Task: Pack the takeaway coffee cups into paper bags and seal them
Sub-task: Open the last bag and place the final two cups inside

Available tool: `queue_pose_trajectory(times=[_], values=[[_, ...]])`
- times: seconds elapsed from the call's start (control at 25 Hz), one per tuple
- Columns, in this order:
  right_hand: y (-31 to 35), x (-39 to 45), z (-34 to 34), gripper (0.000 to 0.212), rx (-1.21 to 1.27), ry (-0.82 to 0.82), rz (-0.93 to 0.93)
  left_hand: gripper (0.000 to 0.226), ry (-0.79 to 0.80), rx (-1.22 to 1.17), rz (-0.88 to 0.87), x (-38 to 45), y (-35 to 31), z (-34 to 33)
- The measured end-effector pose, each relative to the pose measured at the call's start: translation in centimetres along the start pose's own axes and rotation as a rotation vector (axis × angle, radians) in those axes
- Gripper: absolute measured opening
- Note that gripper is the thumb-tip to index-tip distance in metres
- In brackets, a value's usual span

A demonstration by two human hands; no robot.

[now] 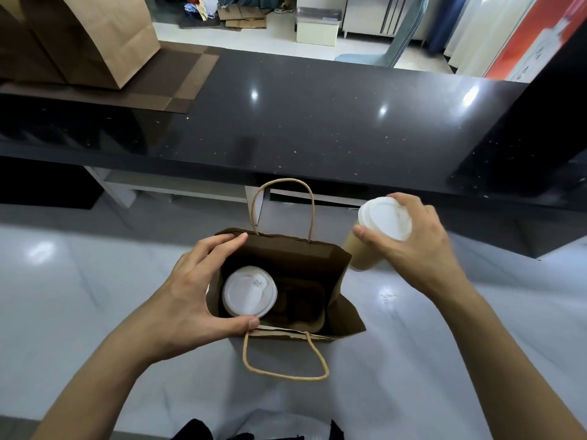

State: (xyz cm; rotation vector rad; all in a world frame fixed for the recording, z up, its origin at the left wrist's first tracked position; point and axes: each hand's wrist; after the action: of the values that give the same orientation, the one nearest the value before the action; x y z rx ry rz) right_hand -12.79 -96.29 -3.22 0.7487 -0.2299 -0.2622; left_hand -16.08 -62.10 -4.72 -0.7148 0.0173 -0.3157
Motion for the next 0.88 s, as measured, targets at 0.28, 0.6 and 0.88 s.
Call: queue_pose_trajectory(times=[0.28, 0.6, 0.88], values=[[4.6, -2.2, 6.0, 0.075, 0.274, -0.047, 0.071, 0.112, 0.001, -0.008, 0.003, -0.1, 0.1, 0.0], [7.7, -5.6, 6.9, 0.077, 0.377, 0.265, 0.292, 0.112, 0.004, -0.007, -0.005, -0.1, 0.3, -0.1], [8.2, -6.9, 1.6, 0.082, 0.172, 0.470, 0.408, 0.112, -0.011, -0.011, -0.016, -0.2, 0.5, -0.2]])
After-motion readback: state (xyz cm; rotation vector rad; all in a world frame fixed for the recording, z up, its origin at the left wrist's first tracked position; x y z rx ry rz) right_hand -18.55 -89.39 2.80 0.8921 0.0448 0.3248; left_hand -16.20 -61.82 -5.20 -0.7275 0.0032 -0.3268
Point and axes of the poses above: each hand's wrist, its own x-axis towards the middle knuckle, its own z-axis out of the back of the hand, y = z × x, and after that the axes turned 9 degrees about -y, right-handed
